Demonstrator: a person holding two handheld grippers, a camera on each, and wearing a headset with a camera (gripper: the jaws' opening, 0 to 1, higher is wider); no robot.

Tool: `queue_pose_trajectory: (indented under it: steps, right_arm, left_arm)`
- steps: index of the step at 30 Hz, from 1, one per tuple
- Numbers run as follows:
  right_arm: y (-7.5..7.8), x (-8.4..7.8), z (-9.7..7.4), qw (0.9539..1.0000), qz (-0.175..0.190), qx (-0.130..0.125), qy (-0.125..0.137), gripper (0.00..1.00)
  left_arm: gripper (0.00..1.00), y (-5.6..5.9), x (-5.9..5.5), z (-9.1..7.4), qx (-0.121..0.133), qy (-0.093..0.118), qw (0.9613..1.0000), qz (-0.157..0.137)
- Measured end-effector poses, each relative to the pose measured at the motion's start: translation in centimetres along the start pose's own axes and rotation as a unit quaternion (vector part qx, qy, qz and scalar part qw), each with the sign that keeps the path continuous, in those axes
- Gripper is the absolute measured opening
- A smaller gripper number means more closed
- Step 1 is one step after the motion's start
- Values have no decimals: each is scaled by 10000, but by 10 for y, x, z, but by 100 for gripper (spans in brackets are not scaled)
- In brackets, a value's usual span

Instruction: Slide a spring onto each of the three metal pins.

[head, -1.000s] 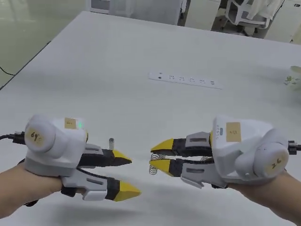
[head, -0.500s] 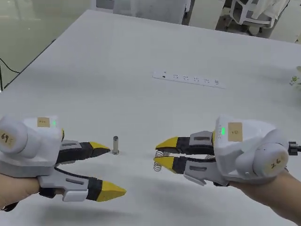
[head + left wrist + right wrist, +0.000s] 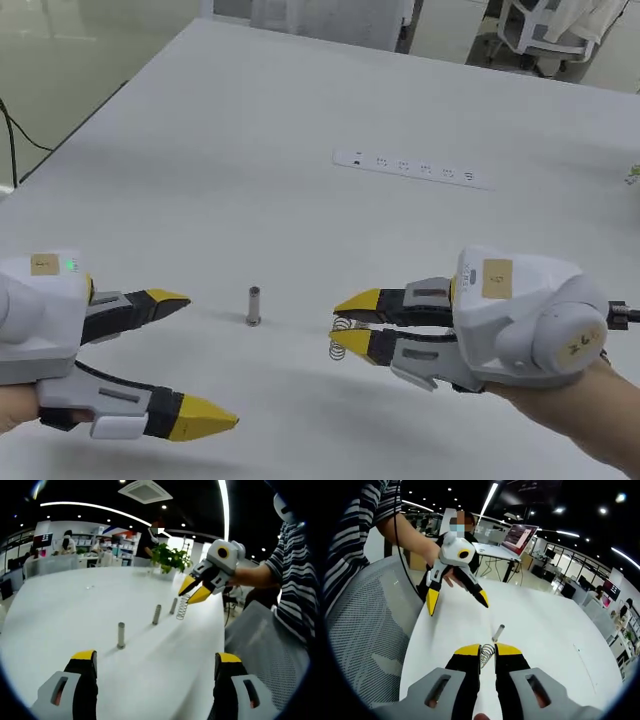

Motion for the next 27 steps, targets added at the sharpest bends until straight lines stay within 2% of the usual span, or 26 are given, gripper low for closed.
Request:
queue_pose_trajectory:
  steps: [5, 11, 27]
  right_arm:
    - [-3, 2, 8, 10000, 24, 25, 20, 7]
    - [-5, 8, 21, 9999, 24, 70, 90, 7]
    - [7, 28, 56, 9995, -7, 140, 299, 7]
  left_arm:
    - [98, 0, 1, -4, 15, 91, 10000, 37]
    - [98, 0, -2, -8, 55, 41, 10000, 33]
    - [98, 0, -4, -15, 180, 75, 9998, -22]
Point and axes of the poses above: the centre of the closed fingertips' face, and the gripper's own axes: z roughly forward along the fingers, y roughly to its right, x roughly out of its top, the point moved 8 cm from there along -z, roughly backward along the fingers, and after that the axes turned 5 degrees about -x, right-handed, at the moved point
